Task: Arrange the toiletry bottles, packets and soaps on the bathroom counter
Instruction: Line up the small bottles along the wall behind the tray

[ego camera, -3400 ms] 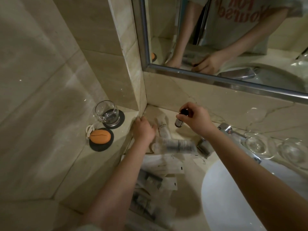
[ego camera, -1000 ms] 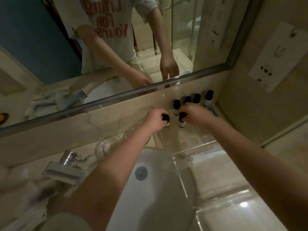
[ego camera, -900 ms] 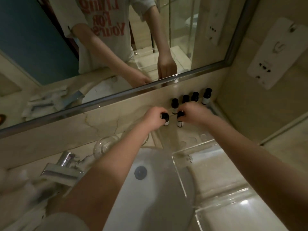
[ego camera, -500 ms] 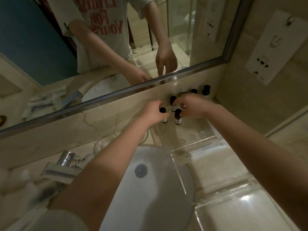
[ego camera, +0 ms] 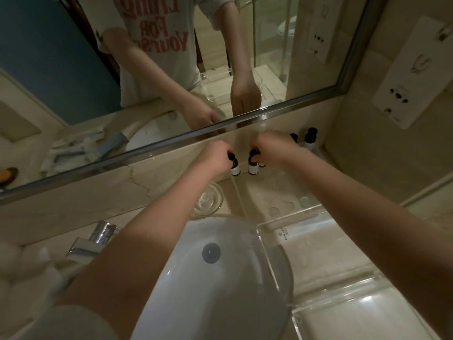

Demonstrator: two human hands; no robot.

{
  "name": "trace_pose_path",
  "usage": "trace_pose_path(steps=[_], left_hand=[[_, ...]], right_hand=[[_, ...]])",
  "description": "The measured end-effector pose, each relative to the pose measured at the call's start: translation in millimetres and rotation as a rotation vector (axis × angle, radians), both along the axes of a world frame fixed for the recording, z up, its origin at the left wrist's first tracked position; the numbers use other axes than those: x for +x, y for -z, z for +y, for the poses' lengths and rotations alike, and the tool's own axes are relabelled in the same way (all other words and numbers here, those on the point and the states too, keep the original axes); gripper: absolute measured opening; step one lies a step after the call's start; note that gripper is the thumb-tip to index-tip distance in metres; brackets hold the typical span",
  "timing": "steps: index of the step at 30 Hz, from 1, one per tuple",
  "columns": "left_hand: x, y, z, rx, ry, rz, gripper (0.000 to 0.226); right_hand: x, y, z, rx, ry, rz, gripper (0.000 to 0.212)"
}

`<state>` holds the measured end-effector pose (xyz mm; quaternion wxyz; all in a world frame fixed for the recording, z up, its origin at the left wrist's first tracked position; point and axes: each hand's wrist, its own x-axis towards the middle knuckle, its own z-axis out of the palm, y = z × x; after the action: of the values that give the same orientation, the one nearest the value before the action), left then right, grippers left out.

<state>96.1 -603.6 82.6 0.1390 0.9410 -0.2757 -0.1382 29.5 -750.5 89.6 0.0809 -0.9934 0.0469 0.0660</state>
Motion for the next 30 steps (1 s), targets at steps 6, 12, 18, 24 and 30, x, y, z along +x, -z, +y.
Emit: trace_pose_path(steps=[6, 12, 18, 24, 30], left_hand=[[2, 7, -2, 0.035, 0.058, -0.007, 0.026], [2, 10, -10, 0.087, 0.127, -0.043, 0.022], [2, 12, -11, 0.059, 0.080, -0.026, 0.017], [2, 13, -7, 0.034, 0.025, -0.061, 0.013], [3, 15, -6, 0.045, 0.007, -0.094, 0.017]], right_hand=[[12, 10, 10, -0.072, 0.013, 0.013, 0.021], [17, 10, 7, -0.083, 0.025, 0.014, 0.026], [16, 6, 6, -0.079, -0.064, 0.002, 0.027], [19, 8, 9, -0.099, -0.092, -0.013, 0.018], [27, 10, 11, -0.126, -0.100, -0.047, 0.017]])
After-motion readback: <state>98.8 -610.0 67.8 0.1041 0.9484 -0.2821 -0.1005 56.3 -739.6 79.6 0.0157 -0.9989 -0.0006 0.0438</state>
